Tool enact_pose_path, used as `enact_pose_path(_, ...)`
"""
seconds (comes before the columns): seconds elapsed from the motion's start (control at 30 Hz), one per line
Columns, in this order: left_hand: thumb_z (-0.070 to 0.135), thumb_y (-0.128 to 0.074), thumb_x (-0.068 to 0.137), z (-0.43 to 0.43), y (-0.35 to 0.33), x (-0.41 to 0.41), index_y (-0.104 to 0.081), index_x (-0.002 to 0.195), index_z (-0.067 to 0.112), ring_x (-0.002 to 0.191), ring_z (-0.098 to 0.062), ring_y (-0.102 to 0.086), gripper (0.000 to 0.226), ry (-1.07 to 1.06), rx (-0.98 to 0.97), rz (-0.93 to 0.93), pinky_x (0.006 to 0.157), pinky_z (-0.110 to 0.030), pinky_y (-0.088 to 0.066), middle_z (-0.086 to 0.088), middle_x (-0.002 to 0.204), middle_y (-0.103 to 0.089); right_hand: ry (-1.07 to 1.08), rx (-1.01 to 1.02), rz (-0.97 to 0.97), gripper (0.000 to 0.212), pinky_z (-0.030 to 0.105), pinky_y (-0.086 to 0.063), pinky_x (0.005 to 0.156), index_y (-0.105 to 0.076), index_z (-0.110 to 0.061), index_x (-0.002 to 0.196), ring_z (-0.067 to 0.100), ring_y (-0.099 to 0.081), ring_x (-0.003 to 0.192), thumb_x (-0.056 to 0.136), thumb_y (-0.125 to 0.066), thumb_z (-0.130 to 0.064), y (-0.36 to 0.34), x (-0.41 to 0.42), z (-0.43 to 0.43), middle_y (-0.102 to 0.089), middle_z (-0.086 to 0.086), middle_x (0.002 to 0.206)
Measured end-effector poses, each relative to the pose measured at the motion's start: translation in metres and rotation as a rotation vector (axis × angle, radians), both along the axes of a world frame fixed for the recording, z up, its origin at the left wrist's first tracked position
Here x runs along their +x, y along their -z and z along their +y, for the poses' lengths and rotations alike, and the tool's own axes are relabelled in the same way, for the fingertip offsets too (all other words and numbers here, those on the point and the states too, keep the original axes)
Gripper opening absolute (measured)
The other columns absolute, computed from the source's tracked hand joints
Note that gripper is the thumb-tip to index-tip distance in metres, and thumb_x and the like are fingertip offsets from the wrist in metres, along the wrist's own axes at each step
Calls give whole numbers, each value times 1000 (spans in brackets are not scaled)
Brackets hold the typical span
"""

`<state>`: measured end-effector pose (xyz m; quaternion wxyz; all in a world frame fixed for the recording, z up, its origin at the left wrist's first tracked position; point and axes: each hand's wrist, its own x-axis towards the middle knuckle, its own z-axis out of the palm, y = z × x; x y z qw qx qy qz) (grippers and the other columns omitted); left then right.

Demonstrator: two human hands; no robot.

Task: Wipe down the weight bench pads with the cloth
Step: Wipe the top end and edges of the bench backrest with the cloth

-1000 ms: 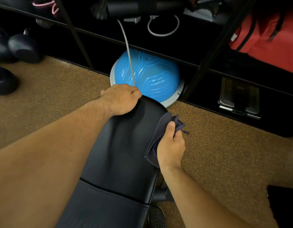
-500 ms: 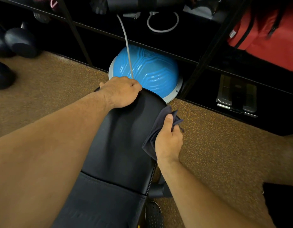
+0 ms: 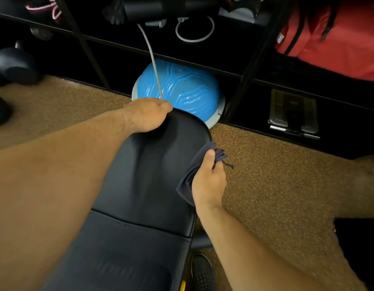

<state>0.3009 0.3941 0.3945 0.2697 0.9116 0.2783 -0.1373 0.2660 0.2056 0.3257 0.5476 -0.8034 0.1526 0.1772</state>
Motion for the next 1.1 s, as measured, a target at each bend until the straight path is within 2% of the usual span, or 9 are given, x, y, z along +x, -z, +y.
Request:
enact_pose_path(0.17,43,-30,101,-11,-3,-21,-41,145,25,145,-17,-24,49,51,166,-134,119,-48,-9,3,154,-37,-70,-36,-47,46,43,-44,101,-48,-28,135,27,-57,117,100,-34,-54,-4,-28,-9,-61,2,126)
enact_pose_path(0.3,39,-44,99,-34,-8,-44,-52,138,17,129,-20,-47,45,-29,122,-348,111,-35,-33,-4,138,-55,6,-5,69,57,45,-44,99,-56,-18,127,27,-58,108,99,-28,-59,-4,-15,-6,-61,-1,111)
enact_pose_path(0.4,37,-49,97,-50,-16,-66,-60,129,20,113,-15,-58,38,-108,18,-322,102,-32,-43,0,122,-65,19,-51,69,57,40,-47,87,-60,-15,107,22,-58,89,99,-26,-60,0,-9,-6,-61,-1,94)
enact_pose_path(0.53,39,-48,98,-61,-28,-98,-60,128,23,108,-12,-59,37,-157,-29,-239,98,-29,-44,6,117,-66,7,-118,48,64,43,-46,94,-58,-14,127,30,-59,105,99,-23,-60,-1,-14,-4,-64,8,114)
enact_pose_path(0.63,38,-47,99,-70,-30,-119,-61,126,22,107,-13,-60,35,-176,-73,-210,95,-28,-45,8,111,-67,-38,-129,-33,53,43,-45,97,-48,-21,137,33,-57,114,101,-28,-55,-6,-34,-6,-62,8,123)
enact_pose_path(0.73,38,-47,99,-79,-27,-135,-59,130,24,108,-9,-59,37,-220,-133,-237,91,-21,-42,13,108,-65,-101,-108,-110,49,39,-45,95,-46,-21,138,31,-57,115,101,-33,-50,-7,-54,-14,-62,6,124)
enact_pose_path(0.87,38,-47,99,-86,-22,-148,-59,130,24,104,-5,-58,36,-257,-207,-260,88,-18,-41,24,89,-54,-28,-42,50,61,39,-42,100,-50,-15,137,31,-54,118,100,-27,-57,-5,-45,-17,-59,7,127)
enact_pose_path(1.0,38,-48,99,-89,-15,-161,-60,131,24,104,-3,-58,37,-253,-231,-263,89,-17,-42,23,94,-55,42,-63,122,77,49,-43,102,-60,-9,125,35,-55,113,94,-23,-68,2,-33,-10,-61,11,123)
enact_pose_path(1.1,37,-49,99,-90,-11,-167,-60,130,24,99,3,-55,36,-280,-245,-292,79,-4,-37,20,101,-59,63,-67,68,74,48,-41,103,-59,-9,126,35,-54,116,95,-24,-66,5,-34,-11,-60,13,125)
